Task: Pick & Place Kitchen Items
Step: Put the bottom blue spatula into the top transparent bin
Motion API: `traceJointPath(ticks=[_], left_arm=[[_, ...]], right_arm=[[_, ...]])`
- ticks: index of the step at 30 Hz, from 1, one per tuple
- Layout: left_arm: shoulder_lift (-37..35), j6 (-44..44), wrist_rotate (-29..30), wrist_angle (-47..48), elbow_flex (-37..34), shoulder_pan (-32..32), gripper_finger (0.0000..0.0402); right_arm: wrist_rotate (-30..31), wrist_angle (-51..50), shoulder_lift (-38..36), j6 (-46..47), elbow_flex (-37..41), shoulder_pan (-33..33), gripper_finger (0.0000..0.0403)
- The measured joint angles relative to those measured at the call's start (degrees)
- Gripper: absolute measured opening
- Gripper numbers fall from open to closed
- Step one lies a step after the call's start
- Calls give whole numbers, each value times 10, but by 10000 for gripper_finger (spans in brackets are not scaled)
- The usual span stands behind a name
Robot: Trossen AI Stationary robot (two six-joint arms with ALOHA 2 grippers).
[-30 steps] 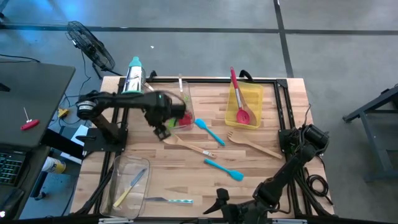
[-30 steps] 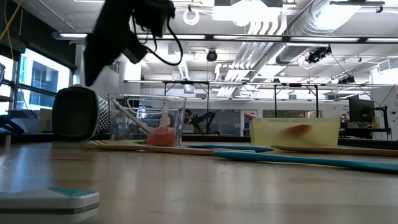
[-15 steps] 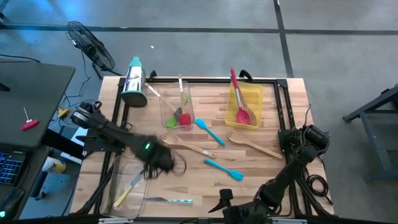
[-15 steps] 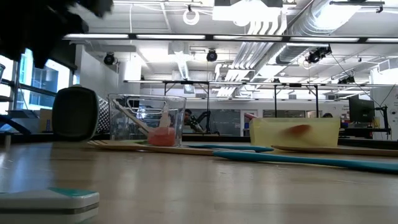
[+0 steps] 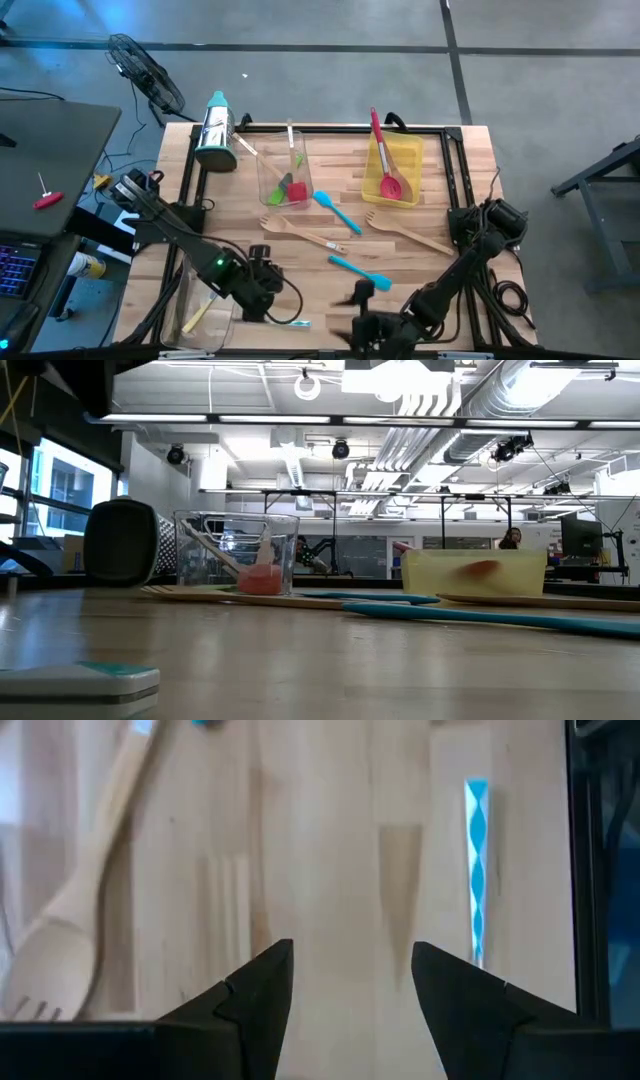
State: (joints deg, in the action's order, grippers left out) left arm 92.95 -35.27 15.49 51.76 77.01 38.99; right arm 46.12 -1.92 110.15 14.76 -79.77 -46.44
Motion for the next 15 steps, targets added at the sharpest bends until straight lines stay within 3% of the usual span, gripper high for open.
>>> traceJointPath(ticks=[3,5,10,12,15], left_arm=[[0,1,19,-23,0,0,197],[0,3,38,-40,0,1,197],[0,1,45,-57,0,0,197],[0,-7,45,-53,0,1,197],[0,-10,45,-53,0,1,197]], right_arm=[[84,-91,0,26,0,4,282],[83,-169,0,94,0,13,281],[-76,-323,0,286,0,68,270],[-138,-357,0,301,0,95,265],[-180,-366,0,296,0,128,259]])
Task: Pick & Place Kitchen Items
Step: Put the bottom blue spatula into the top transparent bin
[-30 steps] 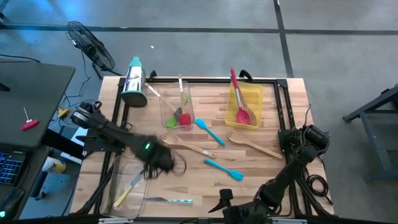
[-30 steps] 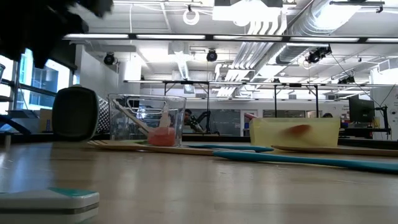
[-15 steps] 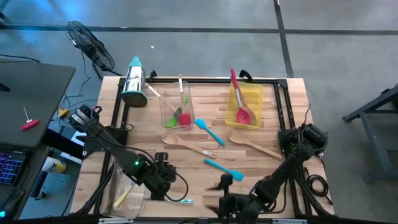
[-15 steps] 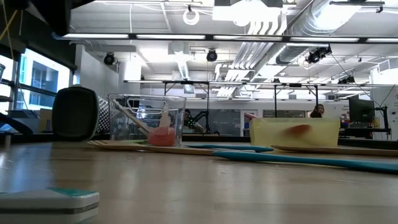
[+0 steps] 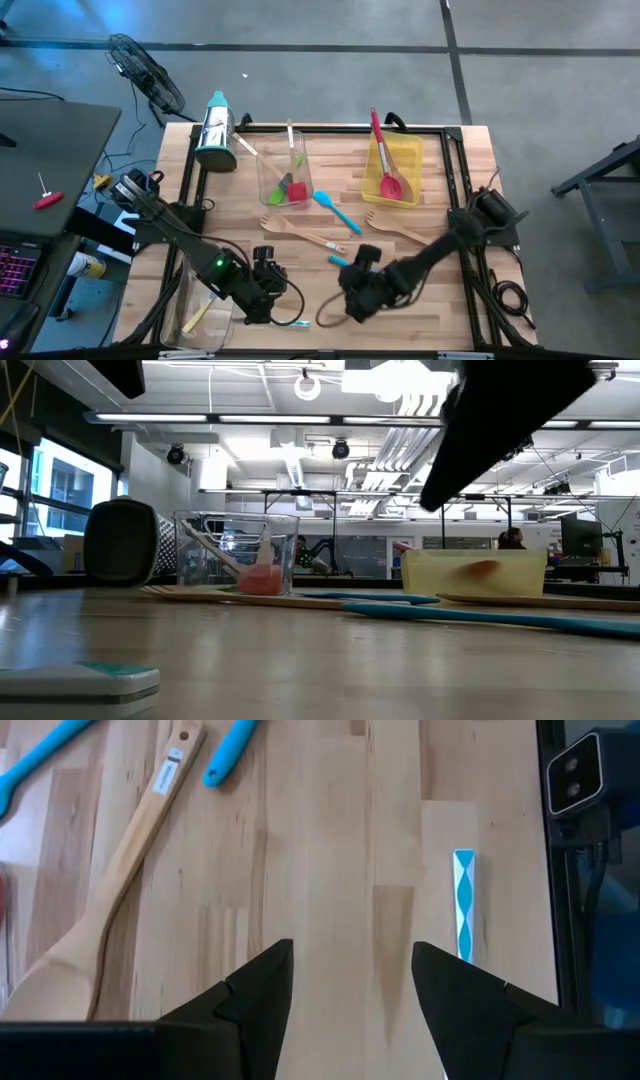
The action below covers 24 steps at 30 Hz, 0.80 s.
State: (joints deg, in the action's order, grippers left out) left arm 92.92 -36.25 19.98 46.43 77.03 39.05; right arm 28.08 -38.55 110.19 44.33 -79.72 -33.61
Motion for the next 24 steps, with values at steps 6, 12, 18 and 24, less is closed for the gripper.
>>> traceJointPath(ticks=[6,12,18,24], left_arm=[[0,0,0,2,0,0,197],[0,17,1,6,0,0,197],[0,19,1,26,0,0,197],[0,19,1,35,0,0,197]], right_arm=[[-117,0,0,-21,0,60,256],[-187,-15,0,-26,0,90,256],[-193,-34,0,-29,0,94,256],[-211,-33,0,-50,0,98,256]])
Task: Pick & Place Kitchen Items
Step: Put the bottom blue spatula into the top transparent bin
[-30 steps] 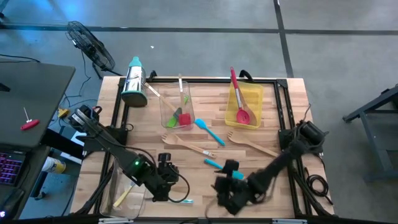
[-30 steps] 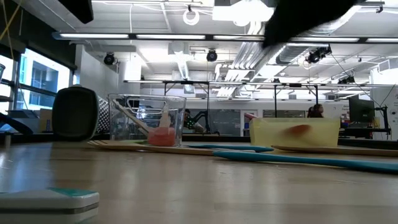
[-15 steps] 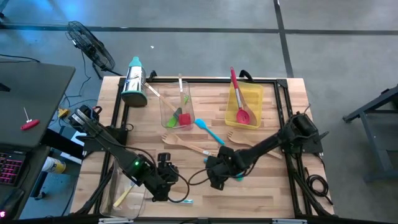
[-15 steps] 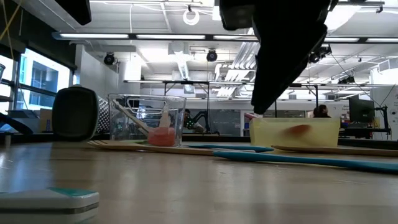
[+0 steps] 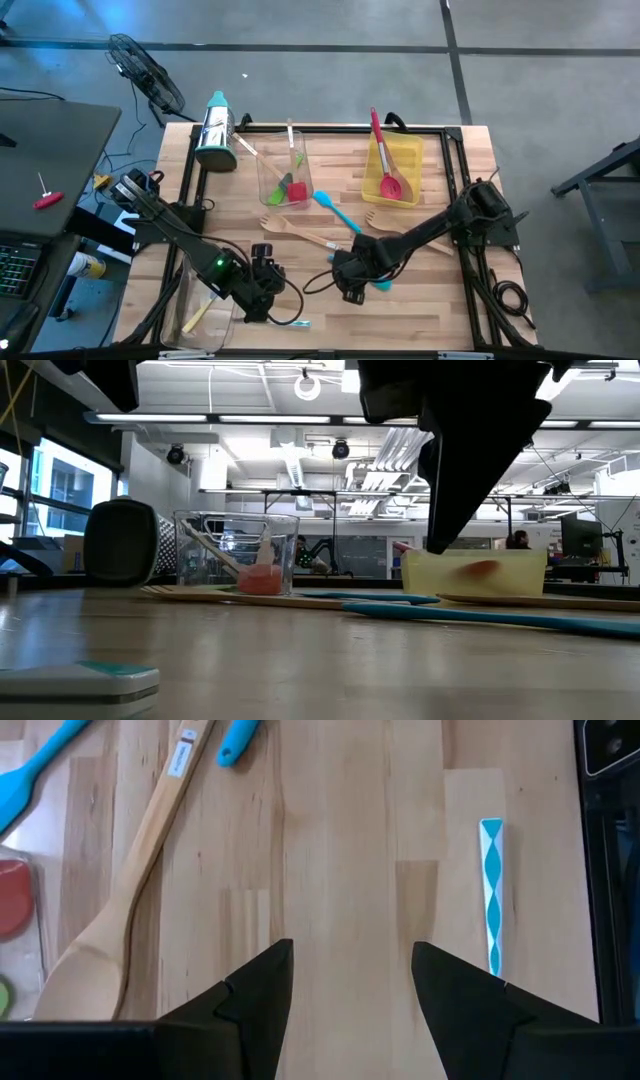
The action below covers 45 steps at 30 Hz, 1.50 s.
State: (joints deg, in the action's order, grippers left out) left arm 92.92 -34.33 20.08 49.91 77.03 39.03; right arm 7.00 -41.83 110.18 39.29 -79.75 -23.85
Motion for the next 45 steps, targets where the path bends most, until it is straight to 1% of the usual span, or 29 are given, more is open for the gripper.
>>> traceJointPath(ticks=[5,11,15,24,34,39,42,45], left_arm=[[0,11,0,0,0,0,197],[0,11,1,1,0,0,197],[0,11,7,4,0,0,197],[0,11,21,11,0,0,197],[0,11,22,9,0,0,197],[0,10,22,8,0,0,197],[0,10,26,10,0,0,197],[0,10,28,11,0,0,197]], right_arm=[[-24,3,4,-16,0,13,256],[-27,6,19,-37,0,20,256],[-14,8,28,-50,1,20,256],[-22,23,54,-51,1,24,256],[-27,15,74,-48,0,34,256],[-32,11,87,-43,-1,42,256],[-33,-5,99,-4,-2,51,256],[-56,-8,111,16,-4,60,256]])
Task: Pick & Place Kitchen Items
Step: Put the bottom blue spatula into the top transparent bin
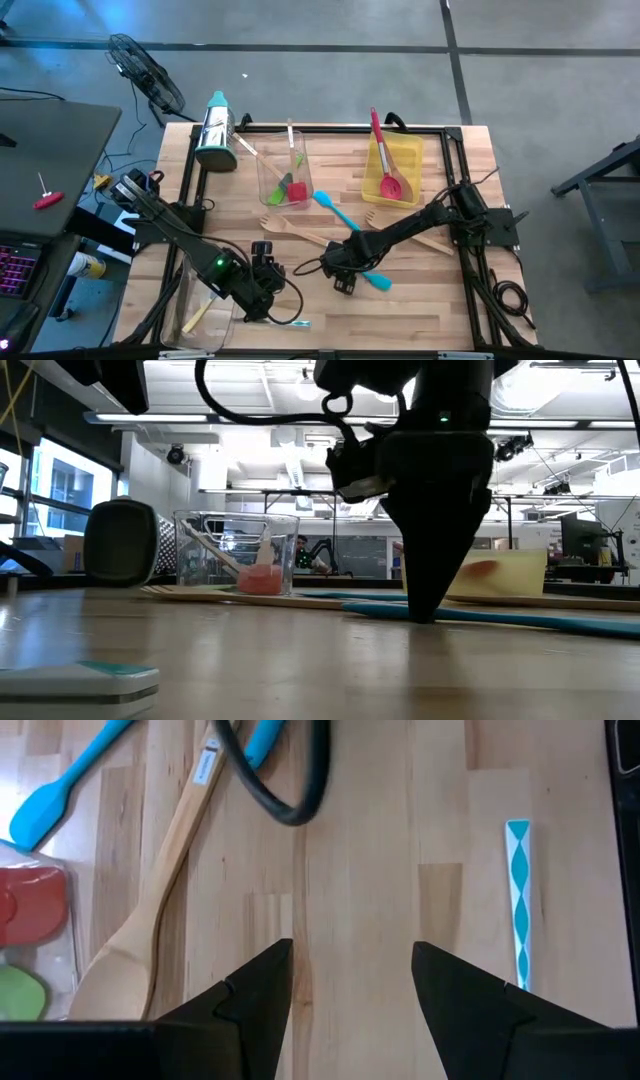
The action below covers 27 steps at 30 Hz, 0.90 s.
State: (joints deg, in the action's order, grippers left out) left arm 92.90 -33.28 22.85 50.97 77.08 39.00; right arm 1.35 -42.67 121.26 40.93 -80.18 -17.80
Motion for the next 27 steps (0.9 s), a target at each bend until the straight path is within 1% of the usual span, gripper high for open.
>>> traceJointPath(ticks=[5,14,17,20,27], left_arm=[[0,0,0,0,0,0,197],[0,0,1,0,0,0,197],[0,0,1,0,0,0,197],[0,0,1,0,0,0,197],[0,0,1,0,0,0,197]], right_arm=[[-11,8,5,-2,0,2,256],[-9,7,5,-2,0,2,256],[-4,4,5,-2,0,1,249],[24,-1,5,-2,0,-5,225],[26,-9,5,-13,0,-5,142]])
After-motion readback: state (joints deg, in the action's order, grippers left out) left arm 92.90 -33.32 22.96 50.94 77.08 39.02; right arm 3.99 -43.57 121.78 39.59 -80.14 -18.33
